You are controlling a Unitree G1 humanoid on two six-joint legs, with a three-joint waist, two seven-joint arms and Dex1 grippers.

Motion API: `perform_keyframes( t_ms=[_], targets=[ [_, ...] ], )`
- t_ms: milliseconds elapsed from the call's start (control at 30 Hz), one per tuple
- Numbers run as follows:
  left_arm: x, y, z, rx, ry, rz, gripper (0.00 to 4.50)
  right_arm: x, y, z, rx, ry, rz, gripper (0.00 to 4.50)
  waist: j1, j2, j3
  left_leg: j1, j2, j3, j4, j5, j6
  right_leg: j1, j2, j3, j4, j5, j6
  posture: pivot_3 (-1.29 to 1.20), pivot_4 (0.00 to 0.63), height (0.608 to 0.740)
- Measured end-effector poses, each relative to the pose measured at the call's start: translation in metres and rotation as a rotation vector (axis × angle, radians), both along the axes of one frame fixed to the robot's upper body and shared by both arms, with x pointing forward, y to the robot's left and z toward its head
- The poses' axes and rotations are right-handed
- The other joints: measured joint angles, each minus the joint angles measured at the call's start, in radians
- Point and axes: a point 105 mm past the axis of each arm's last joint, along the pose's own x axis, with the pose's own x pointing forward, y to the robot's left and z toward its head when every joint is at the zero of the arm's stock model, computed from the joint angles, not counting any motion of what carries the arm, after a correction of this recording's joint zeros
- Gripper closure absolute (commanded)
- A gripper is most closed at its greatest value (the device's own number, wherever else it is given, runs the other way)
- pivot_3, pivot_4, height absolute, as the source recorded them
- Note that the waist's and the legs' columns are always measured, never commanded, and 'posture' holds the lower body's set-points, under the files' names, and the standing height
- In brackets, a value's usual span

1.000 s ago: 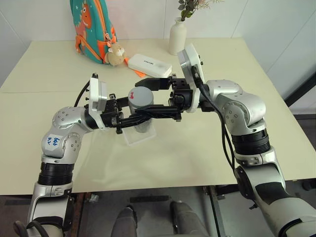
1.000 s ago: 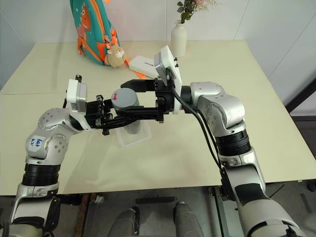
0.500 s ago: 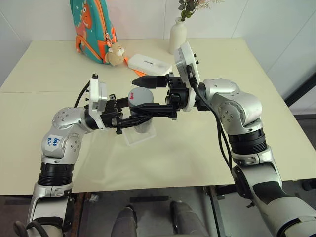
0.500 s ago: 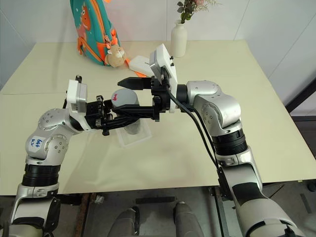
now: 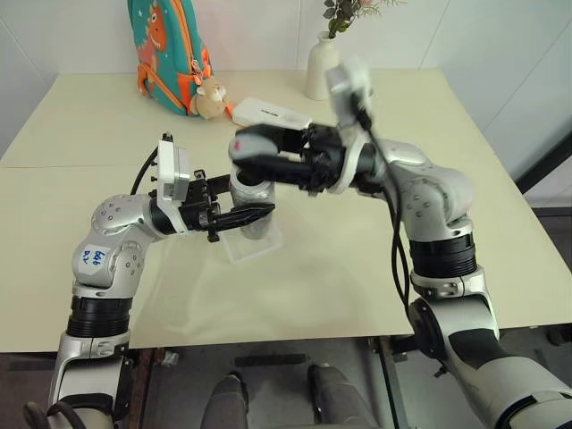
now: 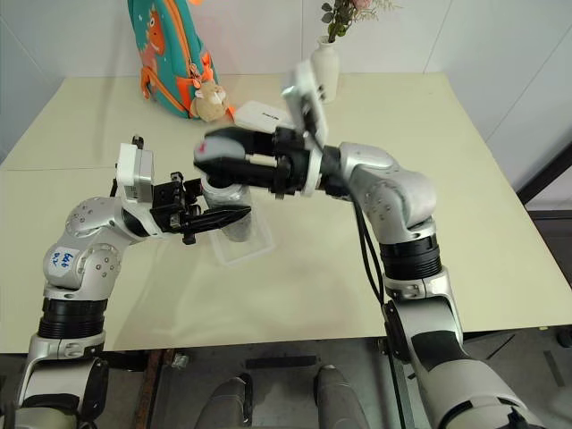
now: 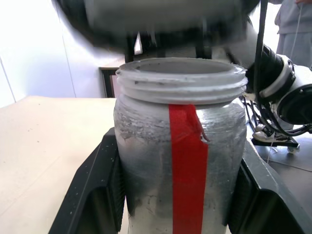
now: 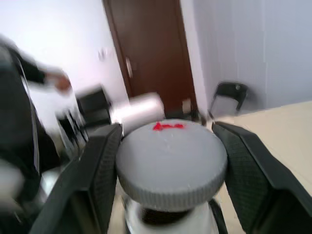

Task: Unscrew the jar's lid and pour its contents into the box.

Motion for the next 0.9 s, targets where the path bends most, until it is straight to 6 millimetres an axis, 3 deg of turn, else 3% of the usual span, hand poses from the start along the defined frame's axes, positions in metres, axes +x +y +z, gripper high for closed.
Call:
perform_keyframes(
  t_ms=[100, 167, 300, 467, 633, 767, 900],
  targets=[
    [0.0, 0.002, -0.001, 0.005, 0.001, 0.007, 2.3, -0.004, -0.016, 0.011, 0.039, 0.009, -0.032, 1.61, 0.0, 0.0, 0.0, 0.0, 0.0, 0.0, 0.0, 0.0, 0.0, 0.0, 0.0, 0.0, -0.001, 0.0, 0.0, 0.0, 0.15, 0.74],
    [0.0, 0.003, -0.002, 0.004, 0.006, 0.018, 2.3, 0.005, -0.03, 0.0, -0.005, -0.004, -0.147, 1.61, 0.002, 0.0, 0.0, 0.0, 0.0, 0.0, 0.0, 0.0, 0.0, 0.001, 0.0, 0.0, -0.002, 0.0, 0.0, 0.0, 0.15, 0.74],
    [0.003, 0.014, -0.002, -0.014, 0.012, 0.079, 2.3, 0.049, -0.079, -0.065, -0.213, -0.013, -0.555, 1.61, 0.009, 0.0, 0.0, -0.001, 0.0, 0.001, 0.0, 0.0, 0.001, 0.001, 0.0, 0.0, -0.005, 0.0, 0.0, 0.0, 0.15, 0.74],
    [0.008, 0.026, 0.004, -0.05, 0.017, 0.145, 2.3, 0.069, -0.123, -0.137, -0.337, -0.004, -0.789, 1.61, 0.003, 0.0, 0.0, 0.0, 0.0, 0.002, -0.002, -0.001, 0.001, 0.0, 0.0, 0.001, -0.005, 0.0, 0.001, 0.0, 0.15, 0.74],
    [0.009, 0.026, 0.005, -0.055, 0.031, 0.149, 2.3, 0.082, -0.144, -0.193, -0.373, 0.073, -0.916, 1.61, -0.004, 0.0, 0.0, 0.001, 0.0, 0.002, 0.0, -0.001, 0.001, 0.001, 0.0, 0.002, -0.003, 0.0, 0.001, 0.0, 0.15, 0.74],
    [0.01, 0.025, 0.006, -0.059, 0.046, 0.141, 2.3, 0.086, -0.152, -0.211, -0.394, 0.08, -0.954, 1.61, -0.004, 0.0, 0.0, 0.001, 0.0, 0.002, 0.001, 0.0, 0.001, 0.001, 0.0, 0.002, -0.002, 0.001, 0.002, 0.0, 0.15, 0.74],
    [0.01, 0.025, 0.007, -0.064, 0.069, 0.133, 2.3, 0.085, -0.151, -0.217, -0.38, 0.115, -0.922, 0.73, -0.004, 0.0, 0.0, 0.001, 0.0, 0.002, 0.001, 0.0, 0.001, 0.002, 0.0, 0.002, -0.002, 0.001, 0.002, 0.0, 0.15, 0.74]
  ],
)
